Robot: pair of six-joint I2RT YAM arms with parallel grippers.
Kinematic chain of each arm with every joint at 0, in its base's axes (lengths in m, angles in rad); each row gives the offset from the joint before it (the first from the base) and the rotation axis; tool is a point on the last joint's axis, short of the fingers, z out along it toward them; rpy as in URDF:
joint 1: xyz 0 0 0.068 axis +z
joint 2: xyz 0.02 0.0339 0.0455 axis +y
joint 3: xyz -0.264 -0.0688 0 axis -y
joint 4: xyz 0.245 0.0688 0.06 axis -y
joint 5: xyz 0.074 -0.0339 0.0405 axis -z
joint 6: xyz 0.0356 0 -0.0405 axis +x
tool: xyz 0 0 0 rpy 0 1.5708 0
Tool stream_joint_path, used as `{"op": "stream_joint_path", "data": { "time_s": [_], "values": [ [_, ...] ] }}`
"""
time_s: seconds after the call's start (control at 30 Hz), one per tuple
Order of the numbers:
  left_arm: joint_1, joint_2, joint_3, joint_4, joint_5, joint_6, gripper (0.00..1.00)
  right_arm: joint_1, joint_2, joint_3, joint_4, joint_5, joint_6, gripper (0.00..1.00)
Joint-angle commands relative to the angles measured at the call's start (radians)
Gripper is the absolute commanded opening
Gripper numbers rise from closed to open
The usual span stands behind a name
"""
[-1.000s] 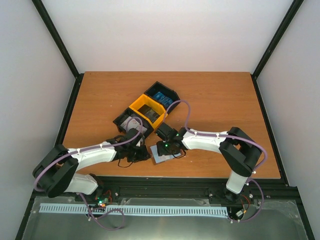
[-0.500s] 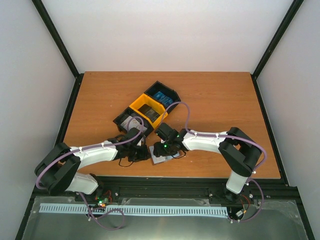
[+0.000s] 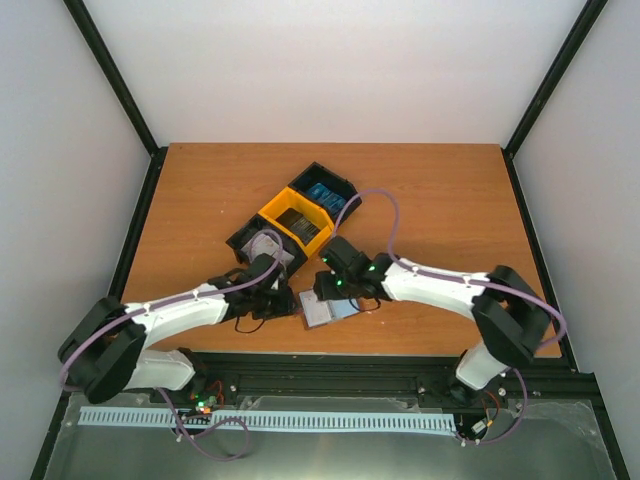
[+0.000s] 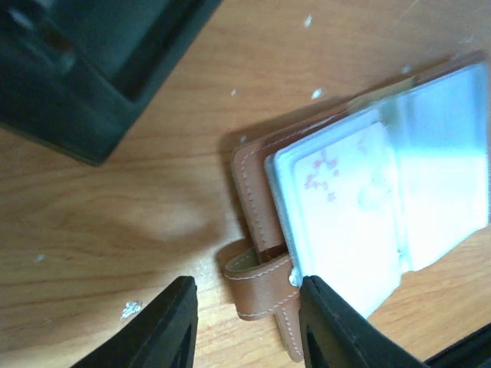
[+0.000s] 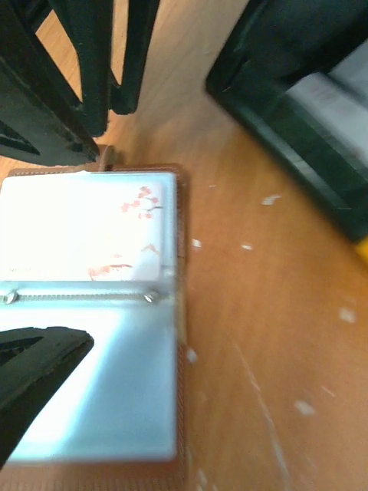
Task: Put the credit cards into the card holder
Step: Insert the credit card into the card holder.
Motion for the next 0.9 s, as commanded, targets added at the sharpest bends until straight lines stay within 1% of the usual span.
{"op": "stream_joint_path", "data": {
  "time_s": [0.0, 0.13, 0.23, 0.33, 0.4, 0.47, 0.63, 0.73, 0.87],
  "values": [
    [-0.006, -0.106, 0.037, -0.033, -0.114, 0.034, 0.42, -0.06, -0.14, -0.014, -0.073, 0.182, 0.009, 0.58],
    [-0.001, -0.172, 0.096, -0.041, -0.209, 0.08, 0.54, -0.157, -0.204, -0.039, -0.108, 0.172, -0.023, 0.6],
    [0.017, -0.191, 0.152, -0.032, -0.254, 0.133, 0.62, -0.201, -0.225, -0.036, -0.131, 0.151, -0.069, 0.61],
    [0.037, -0.188, 0.197, -0.01, -0.244, 0.181, 0.68, -0.203, -0.213, -0.021, -0.143, 0.12, -0.154, 0.62],
    [0.04, -0.183, 0.206, 0.0, -0.217, 0.193, 0.7, -0.199, -0.186, -0.004, -0.163, 0.099, -0.204, 0.62],
    [0.041, -0.181, 0.192, 0.021, -0.171, 0.186, 0.7, -0.187, -0.157, 0.009, -0.183, 0.106, -0.23, 0.62],
    [0.041, -0.18, 0.087, 0.114, -0.046, 0.092, 0.62, -0.166, -0.088, 0.002, -0.187, 0.091, -0.252, 0.61],
    [0.041, -0.179, 0.046, 0.136, -0.033, 0.043, 0.6, -0.165, -0.047, -0.003, -0.2, 0.1, -0.244, 0.59],
    [0.042, -0.184, 0.048, 0.136, -0.053, 0.006, 0.6, -0.165, -0.011, -0.016, -0.214, 0.103, -0.249, 0.56]
  ]
}}
